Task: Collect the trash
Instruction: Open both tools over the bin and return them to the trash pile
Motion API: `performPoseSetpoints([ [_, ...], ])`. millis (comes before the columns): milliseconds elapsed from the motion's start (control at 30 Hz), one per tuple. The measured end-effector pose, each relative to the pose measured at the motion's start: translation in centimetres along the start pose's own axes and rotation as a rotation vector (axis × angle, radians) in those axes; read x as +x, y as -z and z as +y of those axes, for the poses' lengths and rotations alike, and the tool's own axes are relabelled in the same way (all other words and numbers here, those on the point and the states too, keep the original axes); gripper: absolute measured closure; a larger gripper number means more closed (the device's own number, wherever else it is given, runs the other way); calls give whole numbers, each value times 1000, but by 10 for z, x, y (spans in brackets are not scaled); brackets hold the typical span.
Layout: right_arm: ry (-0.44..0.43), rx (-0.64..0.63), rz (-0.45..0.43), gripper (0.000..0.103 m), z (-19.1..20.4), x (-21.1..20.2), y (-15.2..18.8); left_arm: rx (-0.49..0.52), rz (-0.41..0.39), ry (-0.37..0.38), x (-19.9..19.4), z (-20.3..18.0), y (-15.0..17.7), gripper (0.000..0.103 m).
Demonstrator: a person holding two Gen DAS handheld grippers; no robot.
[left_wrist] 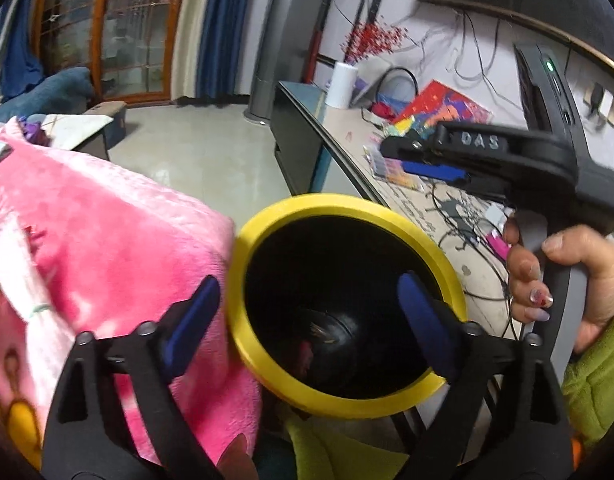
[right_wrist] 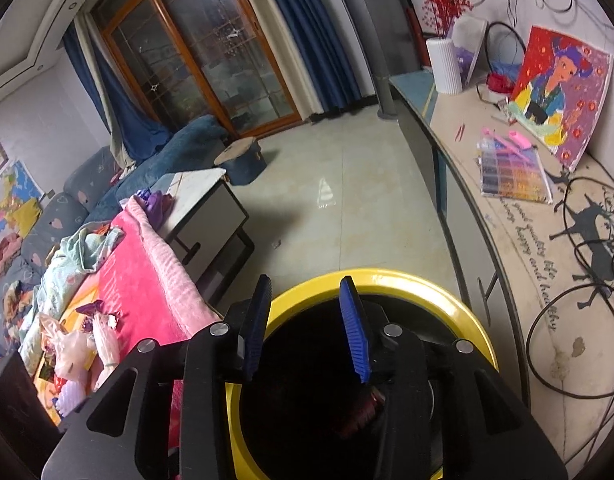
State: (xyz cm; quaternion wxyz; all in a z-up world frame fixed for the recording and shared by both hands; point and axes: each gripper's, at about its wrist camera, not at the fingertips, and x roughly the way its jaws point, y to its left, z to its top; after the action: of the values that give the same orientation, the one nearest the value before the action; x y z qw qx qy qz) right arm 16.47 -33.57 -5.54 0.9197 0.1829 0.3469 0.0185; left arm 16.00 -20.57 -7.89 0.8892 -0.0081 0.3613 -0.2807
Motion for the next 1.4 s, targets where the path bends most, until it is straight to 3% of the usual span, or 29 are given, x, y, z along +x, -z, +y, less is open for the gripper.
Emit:
performPoseSetpoints([
  [133, 4, -40, -56, 61, 14, -11, -2, -31, -51, -36, -21, 14, -4, 11],
  [533, -91, -167, -108, 56, 76, -37, 7, -84, -210, -187, -83, 46, -15, 11],
  [967, -183, -282, -127, 53, 134, -58, 25, -151, -291, -298, -140, 86, -1, 11],
  [1400, -265, -392, -68, 52, 190, -59, 59, -231, -336, -390, -181, 121, 15, 11],
])
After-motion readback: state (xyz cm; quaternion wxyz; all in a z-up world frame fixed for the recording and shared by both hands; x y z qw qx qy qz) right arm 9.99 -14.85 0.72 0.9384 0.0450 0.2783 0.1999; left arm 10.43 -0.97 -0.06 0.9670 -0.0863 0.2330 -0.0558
